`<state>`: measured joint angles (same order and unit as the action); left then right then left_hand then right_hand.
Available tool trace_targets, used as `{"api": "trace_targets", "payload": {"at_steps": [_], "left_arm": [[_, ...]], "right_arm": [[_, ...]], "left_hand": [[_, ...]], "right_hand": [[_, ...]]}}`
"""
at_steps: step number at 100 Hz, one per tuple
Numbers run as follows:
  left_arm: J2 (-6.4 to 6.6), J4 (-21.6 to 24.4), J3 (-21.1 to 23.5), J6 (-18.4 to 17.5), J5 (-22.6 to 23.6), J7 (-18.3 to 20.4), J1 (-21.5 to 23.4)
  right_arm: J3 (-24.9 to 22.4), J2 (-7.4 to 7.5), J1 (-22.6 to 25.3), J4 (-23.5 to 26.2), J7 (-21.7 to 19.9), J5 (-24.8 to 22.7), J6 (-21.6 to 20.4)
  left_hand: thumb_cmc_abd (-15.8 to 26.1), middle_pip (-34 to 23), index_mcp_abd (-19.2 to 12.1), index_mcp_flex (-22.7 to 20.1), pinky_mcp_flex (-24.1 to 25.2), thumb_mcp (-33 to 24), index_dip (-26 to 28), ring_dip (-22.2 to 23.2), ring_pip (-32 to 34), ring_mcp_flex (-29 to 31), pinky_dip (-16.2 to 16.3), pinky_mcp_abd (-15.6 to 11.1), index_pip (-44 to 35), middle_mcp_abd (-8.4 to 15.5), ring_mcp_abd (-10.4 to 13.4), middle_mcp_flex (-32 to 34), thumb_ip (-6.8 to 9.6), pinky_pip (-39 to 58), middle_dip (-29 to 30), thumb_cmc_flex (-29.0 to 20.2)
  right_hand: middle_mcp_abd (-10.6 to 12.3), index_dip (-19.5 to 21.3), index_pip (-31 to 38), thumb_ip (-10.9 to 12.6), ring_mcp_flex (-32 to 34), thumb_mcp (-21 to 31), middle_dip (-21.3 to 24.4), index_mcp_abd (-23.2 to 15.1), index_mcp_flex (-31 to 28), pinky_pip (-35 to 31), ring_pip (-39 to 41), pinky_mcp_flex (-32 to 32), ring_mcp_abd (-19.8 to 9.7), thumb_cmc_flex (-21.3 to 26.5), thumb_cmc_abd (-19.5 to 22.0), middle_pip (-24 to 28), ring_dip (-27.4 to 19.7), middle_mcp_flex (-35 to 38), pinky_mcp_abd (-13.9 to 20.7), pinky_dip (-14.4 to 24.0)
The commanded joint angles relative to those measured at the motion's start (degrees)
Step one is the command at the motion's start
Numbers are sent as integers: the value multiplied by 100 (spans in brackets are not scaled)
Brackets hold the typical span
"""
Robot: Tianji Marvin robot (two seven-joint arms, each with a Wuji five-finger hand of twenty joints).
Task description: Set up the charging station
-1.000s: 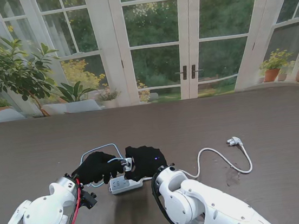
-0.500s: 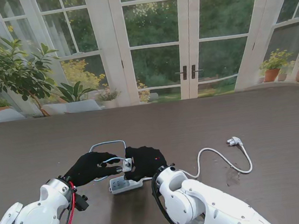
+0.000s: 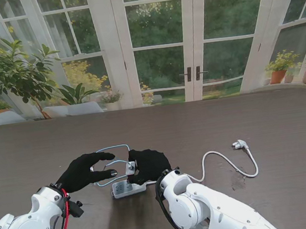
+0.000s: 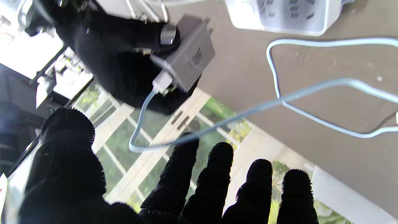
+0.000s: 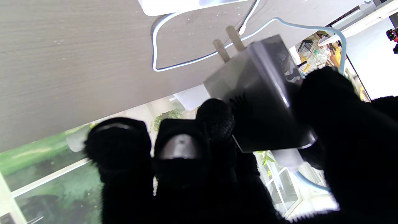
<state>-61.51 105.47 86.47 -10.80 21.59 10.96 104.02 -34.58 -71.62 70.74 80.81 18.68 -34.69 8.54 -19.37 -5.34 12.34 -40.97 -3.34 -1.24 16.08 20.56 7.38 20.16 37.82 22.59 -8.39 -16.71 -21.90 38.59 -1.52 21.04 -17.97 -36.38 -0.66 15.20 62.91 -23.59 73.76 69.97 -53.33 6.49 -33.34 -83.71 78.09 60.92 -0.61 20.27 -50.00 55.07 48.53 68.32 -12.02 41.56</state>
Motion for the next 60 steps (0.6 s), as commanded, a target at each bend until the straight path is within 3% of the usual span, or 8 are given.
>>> {"api": "trace_targets", "payload": {"at_steps": [1, 13, 16, 29, 31, 35, 45, 60], "left_arm": [[-68, -82, 162, -163, -17, -137, 107], [-172, -285, 297, -125, -279, -481, 155], [-194, -360, 297, -113, -302, -572, 144], [-232, -746, 209, -170, -224, -793, 23], [-228, -805, 188, -188, -204, -788, -2], [-219, -916, 139, -203, -129, -783, -52], [-199, -1216, -34, -218, 236, -871, -218], [-112, -1590, -356, -287, 739, -770, -498]], "right_arm": [[-3, -24, 25, 2, -66, 13, -52], [0, -26, 27, -8, -58, 15, -70], [1, -28, 28, -14, -50, 14, -80], [2, -30, 28, -30, -28, 15, -134], [2, -29, 27, -32, -29, 17, -146], [3, -24, 25, -32, -38, 15, -165], [1, -21, 30, -48, -15, -4, -226], [1, -24, 36, -79, 23, -6, -310]], "left_hand": [[202, -49, -273, -149, -89, 128, 84, -30, -75, 40, 143, -41, -110, 39, 61, 165, 55, -270, 10, -13], [84, -74, -347, -298, -87, -17, 132, -10, -54, 70, 209, 18, -175, 67, -30, 253, 77, -379, -14, -359], [42, -63, -387, -365, -151, -184, 207, 49, -63, 100, 618, 5, -176, 89, -23, 309, 33, -625, -86, -450], [-212, -172, -695, -469, -317, -584, 221, 191, 119, 317, 852, 33, -210, 222, -40, 508, -12, -521, -172, -910], [-481, -140, -781, -466, -340, -1509, 203, 299, 111, 341, 1082, 29, -243, 250, -11, 540, -173, -552, -292, -584], [-740, -217, -878, -478, -376, -2223, 199, 383, 216, 395, 1196, 15, -254, 288, 58, 603, -284, -519, -333, -406], [-1116, -328, -1004, -424, -358, -2943, 138, 643, 490, 455, 1475, -52, -214, 335, 132, 675, -390, -371, -476, -409], [-1546, -359, -1093, -304, -356, -3526, 77, 767, 628, 408, 1591, -112, -166, 347, 246, 627, -472, -385, -596, -321]], "right_hand": [[-49, 790, 1570, 257, 181, 1126, -59, -1028, -942, -280, 206, 176, -328, 968, 495, 34, 118, 257, 108, 136], [-54, 787, 1571, 259, 181, 1120, -53, -1034, -935, -272, 197, 174, -349, 968, 500, 38, 114, 256, 105, 137], [-54, 786, 1573, 261, 181, 1122, -52, -1036, -939, -271, 196, 173, -349, 968, 497, 39, 114, 255, 103, 137], [-61, 778, 1573, 261, 179, 1125, -44, -1037, -938, -257, 198, 168, -331, 965, 494, 39, 114, 246, 89, 136], [-62, 777, 1575, 261, 179, 1120, -41, -1035, -939, -255, 201, 168, -316, 966, 496, 42, 114, 245, 85, 136], [-57, 777, 1577, 262, 180, 1119, -38, -1034, -939, -249, 194, 165, -349, 963, 499, 44, 111, 242, 81, 135], [-59, 775, 1581, 261, 179, 1125, -34, -1048, -937, -241, 192, 163, -318, 958, 485, 50, 110, 240, 81, 134], [-54, 770, 1592, 258, 177, 1130, -22, -1061, -932, -236, 198, 164, -290, 946, 482, 59, 110, 235, 75, 137]]}}
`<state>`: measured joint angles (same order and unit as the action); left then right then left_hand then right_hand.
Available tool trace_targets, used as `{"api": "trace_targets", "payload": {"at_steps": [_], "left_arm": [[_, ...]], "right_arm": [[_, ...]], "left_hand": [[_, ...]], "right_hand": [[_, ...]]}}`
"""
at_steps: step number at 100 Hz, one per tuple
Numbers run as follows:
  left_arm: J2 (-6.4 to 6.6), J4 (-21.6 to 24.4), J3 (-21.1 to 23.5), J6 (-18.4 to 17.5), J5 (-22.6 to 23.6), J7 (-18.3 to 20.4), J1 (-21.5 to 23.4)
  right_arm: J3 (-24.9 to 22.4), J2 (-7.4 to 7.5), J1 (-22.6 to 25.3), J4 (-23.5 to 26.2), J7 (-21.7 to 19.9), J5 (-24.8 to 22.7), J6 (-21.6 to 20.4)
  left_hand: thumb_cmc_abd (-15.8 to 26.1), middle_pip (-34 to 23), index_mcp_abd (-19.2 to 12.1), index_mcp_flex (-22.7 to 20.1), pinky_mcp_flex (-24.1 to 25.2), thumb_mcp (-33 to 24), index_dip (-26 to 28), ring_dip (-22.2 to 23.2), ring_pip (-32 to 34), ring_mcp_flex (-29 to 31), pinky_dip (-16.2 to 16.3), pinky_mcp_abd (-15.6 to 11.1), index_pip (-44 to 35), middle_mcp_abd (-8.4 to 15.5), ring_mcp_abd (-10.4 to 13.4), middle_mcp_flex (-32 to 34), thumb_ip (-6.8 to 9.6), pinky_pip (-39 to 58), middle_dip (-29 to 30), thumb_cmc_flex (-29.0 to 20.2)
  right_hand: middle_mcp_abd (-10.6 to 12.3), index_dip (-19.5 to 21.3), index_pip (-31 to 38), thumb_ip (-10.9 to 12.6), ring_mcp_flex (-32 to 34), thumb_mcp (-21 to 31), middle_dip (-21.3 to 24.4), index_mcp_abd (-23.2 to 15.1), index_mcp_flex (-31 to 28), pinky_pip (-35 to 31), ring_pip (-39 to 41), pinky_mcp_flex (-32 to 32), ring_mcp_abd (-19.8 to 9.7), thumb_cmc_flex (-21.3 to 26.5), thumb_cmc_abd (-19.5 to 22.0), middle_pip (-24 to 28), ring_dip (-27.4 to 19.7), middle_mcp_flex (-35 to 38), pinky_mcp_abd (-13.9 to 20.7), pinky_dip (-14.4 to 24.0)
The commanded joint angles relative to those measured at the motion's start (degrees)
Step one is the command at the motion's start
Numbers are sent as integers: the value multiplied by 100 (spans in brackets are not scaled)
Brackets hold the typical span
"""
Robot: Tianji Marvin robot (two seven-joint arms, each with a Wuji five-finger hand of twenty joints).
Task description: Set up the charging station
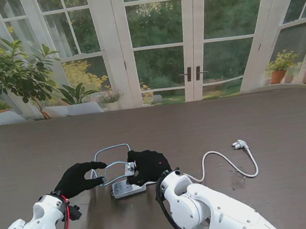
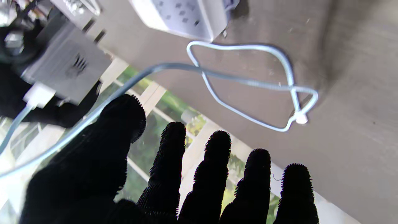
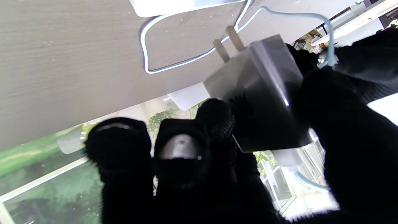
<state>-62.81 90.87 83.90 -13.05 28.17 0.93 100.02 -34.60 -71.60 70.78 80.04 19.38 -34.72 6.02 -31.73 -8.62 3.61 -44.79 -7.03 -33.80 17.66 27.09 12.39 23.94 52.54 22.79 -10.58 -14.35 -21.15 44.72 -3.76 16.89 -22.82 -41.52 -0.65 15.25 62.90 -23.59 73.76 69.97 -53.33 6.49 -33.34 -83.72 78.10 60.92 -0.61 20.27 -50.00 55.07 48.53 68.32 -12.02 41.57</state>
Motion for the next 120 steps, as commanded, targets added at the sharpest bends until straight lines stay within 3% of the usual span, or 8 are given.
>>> {"api": "trace_targets", "payload": {"at_steps": [1, 12, 33, 71, 92, 120], "left_arm": [[29, -155, -115, -86, 132, 253, -117], [175, -343, -272, -356, 649, 632, -297], [219, -602, -583, -466, 788, 708, -538], [279, -800, -888, -557, 1286, 665, -737], [285, -914, -1005, -576, 1577, 468, -781], [271, -1102, -1165, -553, 1906, 67, -840]], "right_arm": [[2, -27, 33, -5, -44, 0, -62], [5, -29, 25, -29, -37, 14, -118], [13, -47, 2, -93, -10, 51, -196], [153, -153, -86, -378, 247, 68, -479], [214, -206, -118, -493, 324, 124, -625], [279, -282, -161, -664, 426, 218, -802]], "left_hand": [[-321, -27, -230, 113, 18, -282, -91, 116, 130, 17, 120, -141, 70, 116, 178, -4, -257, 24, -114, 238], [-406, 38, -326, 553, 124, -138, -207, 77, 69, -108, 73, -256, 294, 218, 266, -182, -331, -60, -98, 580], [-636, 29, -301, 745, 113, -231, -574, 28, 66, -88, 2, -264, 504, 238, 240, -215, -390, -89, -87, 766], [-336, 76, -65, 460, 44, -161, -890, 56, 182, -9, -28, -245, 480, 219, 218, -195, -375, -74, -9, 785], [-324, -35, 180, 205, -124, -255, -1009, 110, 328, 156, -26, -148, 474, 171, 140, 9, -348, -8, -61, 706], [78, -102, 450, -292, -226, -252, -1107, 184, 597, 348, 74, -74, 426, 186, 82, 306, -335, 371, -127, 541]], "right_hand": [[-57, 764, 1592, 259, 177, 1132, -21, -1061, -932, -236, 196, 164, -288, 948, 482, 59, 110, 235, 74, 137], [-59, 760, 1591, 257, 178, 1132, -18, -1064, -928, -224, 190, 157, -297, 939, 487, 62, 106, 232, 72, 134], [-57, 757, 1600, 254, 175, 1134, -12, -1085, -914, -225, 176, 156, -280, 925, 495, 74, 98, 208, 69, 140], [4, 726, 1655, 247, 161, 1118, 120, -1289, -840, -9, -106, -49, -18, 879, 540, 80, -54, 58, -86, 138], [19, 698, 1683, 248, 155, 1114, 201, -1362, -809, 118, -306, -227, 92, 882, 543, 93, -155, -9, -116, 133], [37, 658, 1692, 249, 147, 1095, 381, -1491, -806, 336, -828, -559, 293, 845, 561, 38, -407, -72, -240, 77]]}}
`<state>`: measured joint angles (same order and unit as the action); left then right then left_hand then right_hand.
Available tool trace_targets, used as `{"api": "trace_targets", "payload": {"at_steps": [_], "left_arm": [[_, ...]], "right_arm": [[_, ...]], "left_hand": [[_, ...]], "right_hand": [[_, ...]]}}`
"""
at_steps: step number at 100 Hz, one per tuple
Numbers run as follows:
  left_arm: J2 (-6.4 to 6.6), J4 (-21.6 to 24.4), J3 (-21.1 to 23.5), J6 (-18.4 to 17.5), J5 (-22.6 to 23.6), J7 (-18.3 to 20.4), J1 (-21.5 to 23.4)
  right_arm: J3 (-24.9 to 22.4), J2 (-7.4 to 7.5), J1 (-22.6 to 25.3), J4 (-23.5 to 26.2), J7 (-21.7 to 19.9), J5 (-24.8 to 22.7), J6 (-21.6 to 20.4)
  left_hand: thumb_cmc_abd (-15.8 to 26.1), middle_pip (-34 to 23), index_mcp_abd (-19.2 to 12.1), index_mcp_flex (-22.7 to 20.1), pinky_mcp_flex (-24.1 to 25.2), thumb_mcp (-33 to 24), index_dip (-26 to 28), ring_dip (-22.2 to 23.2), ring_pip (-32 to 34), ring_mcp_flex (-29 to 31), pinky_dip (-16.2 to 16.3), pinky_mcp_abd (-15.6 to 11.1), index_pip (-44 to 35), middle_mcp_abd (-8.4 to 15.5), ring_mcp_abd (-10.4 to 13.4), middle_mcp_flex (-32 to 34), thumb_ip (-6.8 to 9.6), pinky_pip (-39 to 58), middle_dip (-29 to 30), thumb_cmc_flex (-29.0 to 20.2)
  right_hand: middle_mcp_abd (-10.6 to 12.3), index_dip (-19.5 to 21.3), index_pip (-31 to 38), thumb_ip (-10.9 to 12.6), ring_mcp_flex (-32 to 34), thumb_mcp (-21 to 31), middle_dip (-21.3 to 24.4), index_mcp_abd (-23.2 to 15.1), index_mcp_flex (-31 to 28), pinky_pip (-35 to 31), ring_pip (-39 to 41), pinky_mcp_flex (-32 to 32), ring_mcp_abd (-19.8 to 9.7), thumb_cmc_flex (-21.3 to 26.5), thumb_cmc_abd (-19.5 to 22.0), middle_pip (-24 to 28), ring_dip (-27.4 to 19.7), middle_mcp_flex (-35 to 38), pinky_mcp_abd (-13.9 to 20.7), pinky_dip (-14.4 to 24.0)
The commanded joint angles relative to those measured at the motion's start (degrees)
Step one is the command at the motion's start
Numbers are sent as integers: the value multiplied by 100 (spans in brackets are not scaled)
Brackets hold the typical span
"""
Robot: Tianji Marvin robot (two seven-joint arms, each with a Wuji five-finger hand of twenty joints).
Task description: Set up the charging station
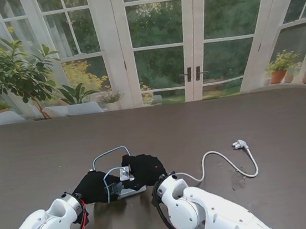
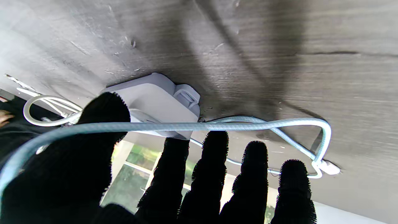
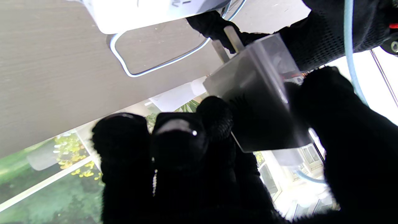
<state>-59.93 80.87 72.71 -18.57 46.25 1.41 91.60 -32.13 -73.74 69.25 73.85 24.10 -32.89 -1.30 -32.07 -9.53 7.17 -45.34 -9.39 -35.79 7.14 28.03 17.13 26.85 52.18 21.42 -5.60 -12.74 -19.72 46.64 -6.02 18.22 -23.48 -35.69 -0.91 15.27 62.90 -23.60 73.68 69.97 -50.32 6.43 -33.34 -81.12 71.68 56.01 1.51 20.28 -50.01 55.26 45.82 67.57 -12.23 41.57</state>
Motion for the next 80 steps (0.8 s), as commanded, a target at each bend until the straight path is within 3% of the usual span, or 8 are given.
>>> {"api": "trace_targets", "payload": {"at_steps": [1, 6, 21, 33, 39, 51, 68, 80], "left_arm": [[-19, -113, -55, 0, 107, -6, -2], [-25, -160, -90, -3, 169, -111, -20], [-21, -238, -158, -25, 389, -338, -47], [5, -209, -177, -1, 585, -348, -49], [8, -226, -196, -3, 632, -390, -60], [6, -266, -242, -10, 674, -473, -82], [4, -279, -266, -20, 660, -484, -85], [4, -261, -263, -13, 642, -458, -76]], "right_arm": [[37, -71, -12, -52, -45, 36, -75], [59, -78, -35, -90, -56, 46, -102], [103, -118, -75, -207, -34, 100, -171], [126, -142, -99, -284, -22, 138, -221], [137, -150, -109, -318, -30, 162, -263], [186, -159, -153, -400, -56, 161, -293], [252, -167, -199, -514, -39, 116, -365], [322, -183, -264, -638, -16, 56, -417]], "left_hand": [[108, -14, 100, -248, 23, -59, -59, 91, 136, 67, 113, 64, -72, 30, -66, 127, -107, 283, -64, -48], [97, -35, 130, -295, 111, -103, -71, 96, 186, 113, 100, 48, -81, 37, -66, 186, -105, 548, -81, -48], [19, -128, 242, -545, 482, -355, -59, 133, 367, 279, -621, 26, -169, 95, -70, 408, -102, 2126, -157, -165], [-364, -243, 261, -1235, 381, -954, 295, 136, 505, 558, -1013, 67, -952, 247, -32, 725, -82, 2763, -209, -545], [-603, -341, 143, -1343, 362, -906, 424, 103, 550, 655, -1268, 100, -1259, 280, -18, 895, -435, 2990, -268, -962], [-721, -404, 5, -1406, 271, -744, 477, 107, 621, 791, -1353, 119, -1529, 329, 33, 1042, -512, 3153, -311, -1269], [-633, -467, -22, -1332, 217, -382, 147, 118, 735, 931, -1576, 133, -2137, 328, 47, 1194, -432, 3412, -380, -1493], [-546, -530, -41, -1303, 213, -187, -46, 155, 802, 982, -1617, 138, -2679, 303, 44, 1310, -391, 3476, -448, -1666]], "right_hand": [[70, 656, 1691, 250, 153, 1093, 90, -1494, -803, 80, -216, -75, 108, 841, 564, 15, -149, 0, -224, 75], [88, 658, 1691, 250, 149, 1079, 111, -1526, -789, 104, -294, -121, 102, 828, 585, 11, -185, -14, -214, 65], [96, 659, 1692, 257, 139, 1042, 173, -1596, -762, 189, -603, -317, 208, 826, 610, -17, -328, -73, -251, 37], [118, 649, 1680, 263, 138, 1022, 256, -1666, -760, 262, -847, -436, 237, 804, 628, -64, -433, -83, -266, -1], [124, 640, 1665, 273, 133, 998, 362, -1739, -766, 414, -1180, -593, 290, 793, 635, -162, -568, -103, -323, -80], [187, 643, 1608, 285, 111, 935, 578, -1943, -768, 564, -1749, -848, 331, 726, 685, -397, -760, -143, -392, -149], [341, 681, 1504, 301, -157, 857, 1042, -2286, -790, 1168, -3147, -1583, 402, 599, 743, -1039, -1089, -229, -497, -388], [444, 705, 1442, 301, -371, 855, 1215, -2476, -814, 1241, -3508, -1791, 425, 534, 735, -1281, -1155, -225, -441, -417]]}}
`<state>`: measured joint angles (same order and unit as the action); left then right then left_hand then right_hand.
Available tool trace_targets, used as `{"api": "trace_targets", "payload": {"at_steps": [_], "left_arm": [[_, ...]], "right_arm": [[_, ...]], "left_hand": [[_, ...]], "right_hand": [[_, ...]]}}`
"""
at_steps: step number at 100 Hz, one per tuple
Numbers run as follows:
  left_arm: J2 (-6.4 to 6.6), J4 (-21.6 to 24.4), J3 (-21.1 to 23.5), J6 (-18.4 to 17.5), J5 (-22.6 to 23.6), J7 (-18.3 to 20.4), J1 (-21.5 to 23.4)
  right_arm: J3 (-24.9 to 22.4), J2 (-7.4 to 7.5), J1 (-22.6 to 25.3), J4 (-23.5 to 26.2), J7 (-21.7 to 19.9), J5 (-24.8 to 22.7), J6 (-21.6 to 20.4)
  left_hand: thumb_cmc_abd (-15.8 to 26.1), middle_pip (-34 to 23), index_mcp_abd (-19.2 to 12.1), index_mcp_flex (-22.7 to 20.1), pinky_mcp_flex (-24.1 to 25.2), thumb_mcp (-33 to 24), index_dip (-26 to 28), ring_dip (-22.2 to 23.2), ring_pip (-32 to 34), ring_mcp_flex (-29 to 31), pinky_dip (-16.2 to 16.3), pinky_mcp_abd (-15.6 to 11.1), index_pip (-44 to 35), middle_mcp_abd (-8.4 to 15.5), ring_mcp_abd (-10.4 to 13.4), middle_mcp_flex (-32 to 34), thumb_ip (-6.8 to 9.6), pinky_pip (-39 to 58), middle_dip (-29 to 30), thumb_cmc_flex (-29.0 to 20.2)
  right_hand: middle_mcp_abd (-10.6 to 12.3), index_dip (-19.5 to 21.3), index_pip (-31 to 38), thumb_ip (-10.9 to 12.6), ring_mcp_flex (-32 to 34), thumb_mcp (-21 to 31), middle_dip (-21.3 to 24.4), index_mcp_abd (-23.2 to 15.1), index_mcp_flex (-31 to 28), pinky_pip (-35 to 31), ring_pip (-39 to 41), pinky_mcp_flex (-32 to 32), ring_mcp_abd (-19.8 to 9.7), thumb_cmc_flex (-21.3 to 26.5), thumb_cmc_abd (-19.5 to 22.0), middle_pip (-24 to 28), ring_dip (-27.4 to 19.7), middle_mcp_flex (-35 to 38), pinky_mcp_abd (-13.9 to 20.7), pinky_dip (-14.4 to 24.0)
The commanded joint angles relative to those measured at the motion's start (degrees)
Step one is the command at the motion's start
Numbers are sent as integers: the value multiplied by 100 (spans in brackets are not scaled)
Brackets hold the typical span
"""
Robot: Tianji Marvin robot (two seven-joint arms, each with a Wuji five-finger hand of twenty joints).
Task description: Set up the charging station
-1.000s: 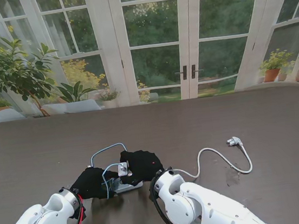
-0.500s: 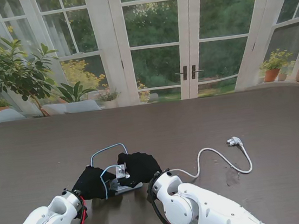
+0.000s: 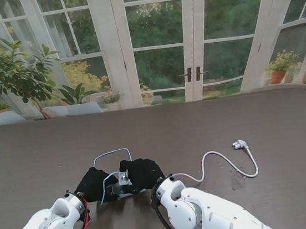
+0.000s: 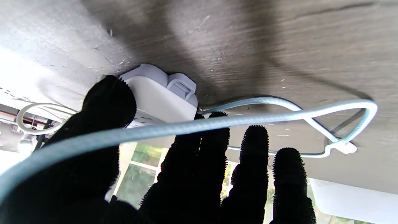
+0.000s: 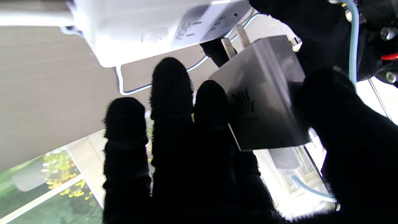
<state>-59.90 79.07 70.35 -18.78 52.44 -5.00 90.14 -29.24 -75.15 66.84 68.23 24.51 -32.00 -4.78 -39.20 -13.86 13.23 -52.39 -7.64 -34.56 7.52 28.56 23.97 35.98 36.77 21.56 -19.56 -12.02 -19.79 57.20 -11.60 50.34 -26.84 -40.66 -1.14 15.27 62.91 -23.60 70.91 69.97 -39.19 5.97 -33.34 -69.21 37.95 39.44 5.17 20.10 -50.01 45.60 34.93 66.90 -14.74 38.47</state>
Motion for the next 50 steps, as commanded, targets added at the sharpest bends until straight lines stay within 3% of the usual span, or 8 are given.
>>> {"api": "trace_targets", "payload": {"at_steps": [1, 16, 50], "left_arm": [[1, -81, -27, 7, 24, 182, 70], [1, -87, -36, -1, -13, 218, 59], [8, -61, -40, 11, -82, 355, 51]], "right_arm": [[40, -44, -29, -92, -52, -36, -78], [141, -97, -120, -280, 28, -89, -131], [293, -245, -294, -698, 315, -154, -326]], "left_hand": [[177, -145, -645, -593, 40, -315, -62, 107, 127, 69, -78, 123, -1341, 229, 49, 251, 160, 269, -198, -1175], [370, -148, -673, -694, 37, -352, 76, 162, 223, 111, -85, 107, -1717, 177, 63, 346, 165, 326, -832, -1246], [469, -157, -678, -691, 59, -315, 108, 221, 324, 173, -95, 92, -1770, 148, 80, 427, 170, 335, -994, -1238]], "right_hand": [[469, 706, 1439, 302, -109, 856, 110, -2440, -817, 54, -152, -150, 58, 550, 732, -328, -70, -159, -184, -108], [554, 723, 1418, 297, -165, 871, 153, -2538, -811, 76, -278, -247, -15, 496, 735, -417, -96, -156, -93, -127], [636, 716, 1437, 276, -84, 948, 122, -2668, -802, -263, -97, -142, -73, 442, 692, -403, 0, -173, 65, -43]]}}
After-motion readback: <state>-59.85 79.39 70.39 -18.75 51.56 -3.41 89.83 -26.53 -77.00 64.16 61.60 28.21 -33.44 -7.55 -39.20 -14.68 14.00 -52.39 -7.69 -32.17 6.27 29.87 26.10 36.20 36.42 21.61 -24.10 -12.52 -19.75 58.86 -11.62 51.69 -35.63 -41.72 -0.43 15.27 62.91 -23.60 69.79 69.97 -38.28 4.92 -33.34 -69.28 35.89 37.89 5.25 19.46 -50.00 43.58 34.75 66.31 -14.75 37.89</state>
